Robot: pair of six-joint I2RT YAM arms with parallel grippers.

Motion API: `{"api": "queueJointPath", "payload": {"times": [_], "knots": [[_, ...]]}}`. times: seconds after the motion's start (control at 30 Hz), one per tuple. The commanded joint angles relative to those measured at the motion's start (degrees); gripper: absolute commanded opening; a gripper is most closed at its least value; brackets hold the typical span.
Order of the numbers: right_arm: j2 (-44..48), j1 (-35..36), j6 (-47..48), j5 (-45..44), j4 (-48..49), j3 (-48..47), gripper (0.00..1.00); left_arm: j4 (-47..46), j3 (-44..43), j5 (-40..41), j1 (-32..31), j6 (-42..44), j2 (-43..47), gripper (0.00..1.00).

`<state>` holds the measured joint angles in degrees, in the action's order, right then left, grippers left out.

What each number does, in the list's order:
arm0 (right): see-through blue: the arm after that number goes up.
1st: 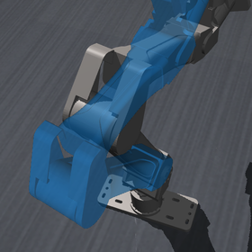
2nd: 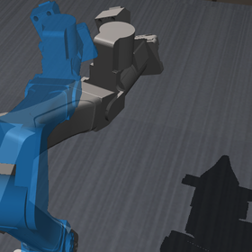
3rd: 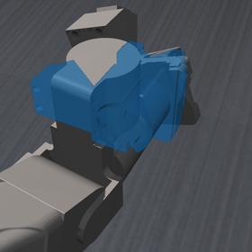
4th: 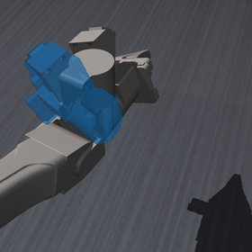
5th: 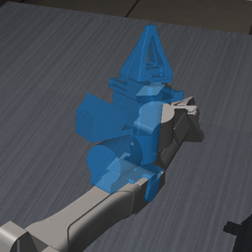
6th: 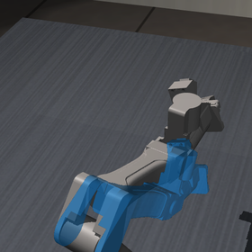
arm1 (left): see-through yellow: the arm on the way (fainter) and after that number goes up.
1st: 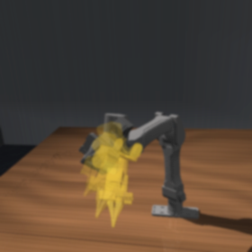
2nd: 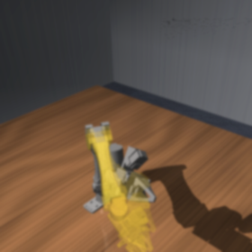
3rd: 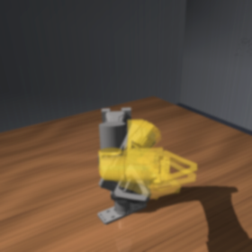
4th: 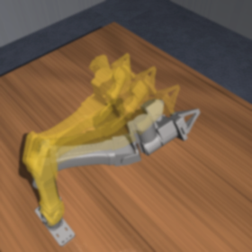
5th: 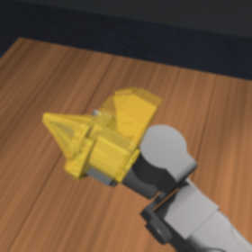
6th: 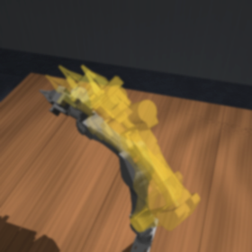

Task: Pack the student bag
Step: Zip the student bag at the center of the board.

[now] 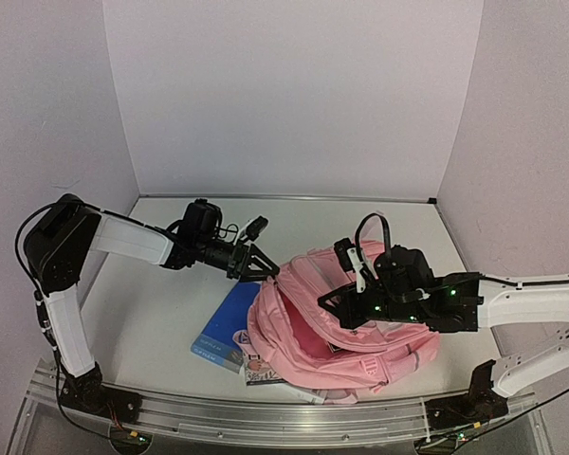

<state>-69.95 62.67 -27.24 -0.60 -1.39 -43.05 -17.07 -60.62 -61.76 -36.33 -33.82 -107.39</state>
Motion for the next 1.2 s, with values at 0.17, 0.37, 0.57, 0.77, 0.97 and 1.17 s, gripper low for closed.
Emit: {"api": "queueJointPath", "payload": {"times": [0.17, 0.37, 0.57, 0.77, 0.97, 1.17], "knots": [[2.5, 0.6, 1.0, -0.9, 6.5, -1.4, 0.0, 8.8, 0.4, -1.2, -0.9, 7.1, 3.6, 0.45], [2.2, 0.5, 1.0, -1.1, 6.5, -1.5, 0.0, 8.5, 1.9, -0.8, -1.0, 7.3, 4.3, 0.38], [1.6, 0.5, 1.1, -1.3, 6.5, -1.9, 0.0, 7.1, 2.7, -1.5, -1.0, 6.5, 4.0, 0.39], [1.5, 0.5, 0.9, -3.3, 6.5, -2.2, 0.0, 6.6, 3.5, -1.7, -1.1, 6.1, 4.3, 0.27], [0.5, 0.4, 0.1, -5.9, 6.4, -2.3, 0.0, 3.8, 4.1, -2.9, -1.3, 4.0, 3.3, 0.1], [0.8, 0.5, -1.5, -9.4, 6.5, -2.6, 0.0, 3.2, 4.2, -3.3, -1.7, 3.3, 3.7, 0.01]]}}
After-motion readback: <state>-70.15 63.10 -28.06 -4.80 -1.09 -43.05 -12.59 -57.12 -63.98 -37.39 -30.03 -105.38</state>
